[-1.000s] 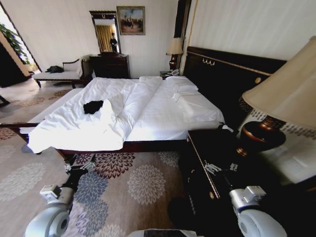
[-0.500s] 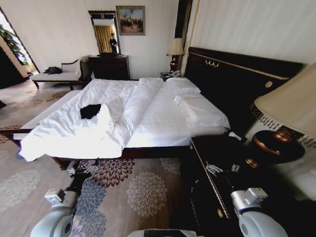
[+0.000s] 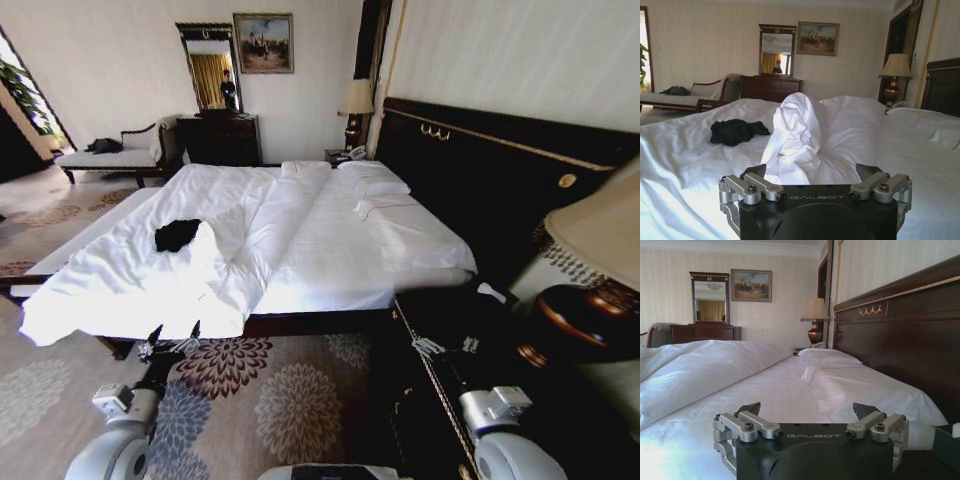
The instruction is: Fold the clothes on the bed.
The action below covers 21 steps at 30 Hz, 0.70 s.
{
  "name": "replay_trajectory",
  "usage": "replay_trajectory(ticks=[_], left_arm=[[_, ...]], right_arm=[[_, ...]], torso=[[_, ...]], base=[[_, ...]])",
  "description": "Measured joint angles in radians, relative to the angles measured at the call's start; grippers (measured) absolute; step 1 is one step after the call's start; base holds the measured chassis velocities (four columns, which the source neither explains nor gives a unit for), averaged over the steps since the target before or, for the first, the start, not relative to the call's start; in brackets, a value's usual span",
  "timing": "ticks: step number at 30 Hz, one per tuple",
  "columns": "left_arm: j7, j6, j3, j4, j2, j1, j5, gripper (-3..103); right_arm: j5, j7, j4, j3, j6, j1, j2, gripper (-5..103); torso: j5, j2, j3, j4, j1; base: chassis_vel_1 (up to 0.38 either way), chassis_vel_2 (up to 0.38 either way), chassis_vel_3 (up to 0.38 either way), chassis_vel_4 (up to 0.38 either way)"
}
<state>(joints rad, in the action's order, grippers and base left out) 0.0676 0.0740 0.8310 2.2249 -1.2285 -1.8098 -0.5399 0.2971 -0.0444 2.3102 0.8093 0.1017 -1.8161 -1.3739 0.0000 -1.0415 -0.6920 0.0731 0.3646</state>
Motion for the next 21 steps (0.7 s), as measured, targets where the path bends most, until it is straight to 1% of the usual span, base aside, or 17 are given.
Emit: replay_trajectory(ticks=[21], left_arm=[[-0.001, -0.008, 0.004, 0.012, -0.01, -0.018, 0.009, 100]], right_arm=[[-0.014, 0.006, -0.006, -0.019, 0.008, 0.005, -0.007, 100]], torso=[[-0.0001, 0.0, 0.0, 0.0001, 0.0]], base=[[-0.144, 0.145, 0.142, -0.142]])
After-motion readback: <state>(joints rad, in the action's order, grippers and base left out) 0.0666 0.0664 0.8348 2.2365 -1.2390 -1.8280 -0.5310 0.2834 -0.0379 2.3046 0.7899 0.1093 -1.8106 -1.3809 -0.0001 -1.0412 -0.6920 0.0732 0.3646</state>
